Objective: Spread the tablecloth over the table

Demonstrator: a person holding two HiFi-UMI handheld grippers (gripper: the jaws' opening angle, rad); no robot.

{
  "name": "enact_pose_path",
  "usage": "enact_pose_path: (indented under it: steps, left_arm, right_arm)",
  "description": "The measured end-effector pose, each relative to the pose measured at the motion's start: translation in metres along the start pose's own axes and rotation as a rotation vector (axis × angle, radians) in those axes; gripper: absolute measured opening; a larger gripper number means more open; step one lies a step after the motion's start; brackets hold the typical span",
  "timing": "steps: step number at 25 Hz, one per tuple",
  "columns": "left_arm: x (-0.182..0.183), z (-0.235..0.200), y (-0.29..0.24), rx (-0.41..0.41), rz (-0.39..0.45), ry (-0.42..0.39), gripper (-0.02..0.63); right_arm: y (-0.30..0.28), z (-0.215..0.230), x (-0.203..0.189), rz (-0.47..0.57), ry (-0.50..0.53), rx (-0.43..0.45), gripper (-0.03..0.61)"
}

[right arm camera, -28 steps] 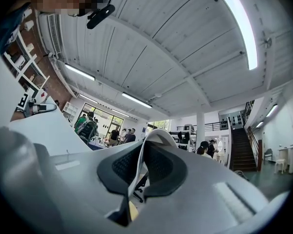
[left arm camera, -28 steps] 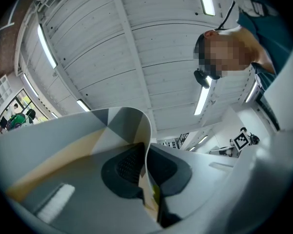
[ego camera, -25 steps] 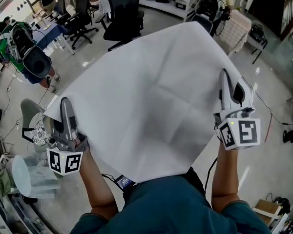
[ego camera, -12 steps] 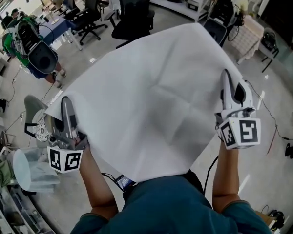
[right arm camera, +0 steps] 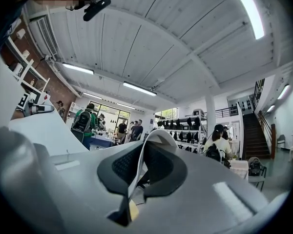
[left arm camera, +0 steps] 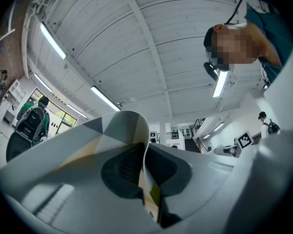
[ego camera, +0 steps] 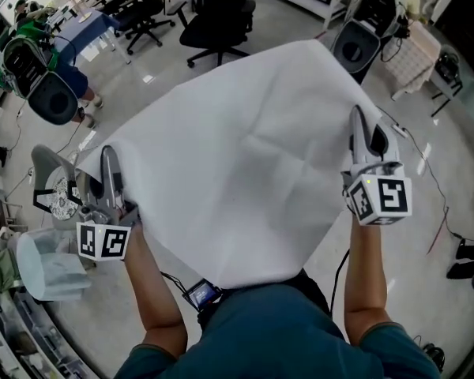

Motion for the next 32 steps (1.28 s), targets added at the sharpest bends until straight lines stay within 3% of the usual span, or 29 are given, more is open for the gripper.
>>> enact_pose_path:
  steps: [15, 25, 29, 32]
  left_arm:
    - [-0.168, -0.052, -0.051, 0.094, -0.166, 0.076, 0.009]
    - [-0.281, -0.074, -0.049, 0.14, -0.291, 0.093, 0.014]
    - [-0.313, -0.079, -0.049, 0.134, -0.362, 0.083, 0.01]
    - [-0.31, -0.097, -0.083, 0.093, -0.381, 0.046, 0.005]
  right_arm:
    - [-0.123, 0.055, -0.135, -0.07, -0.075, 0.011, 0.012]
    - [-0.179, 0.087, -0.244, -0.169, -0.183, -0.026, 0.012]
    - [-0.198, 0.09, -0.279, -0.213, -0.243, -0.036, 0.012]
    - [-0.235, 0.087, -0.271, -0.2, -0.249, -0.027, 0.012]
Point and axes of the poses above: the fingertips, and each gripper's own axes: y backward along the fingers, z to its right, x out of its top, the point moved 2 cm from there along y, backward along the fingers, and after that the axes turned 15 degrees about -y, right-handed, at the moved point
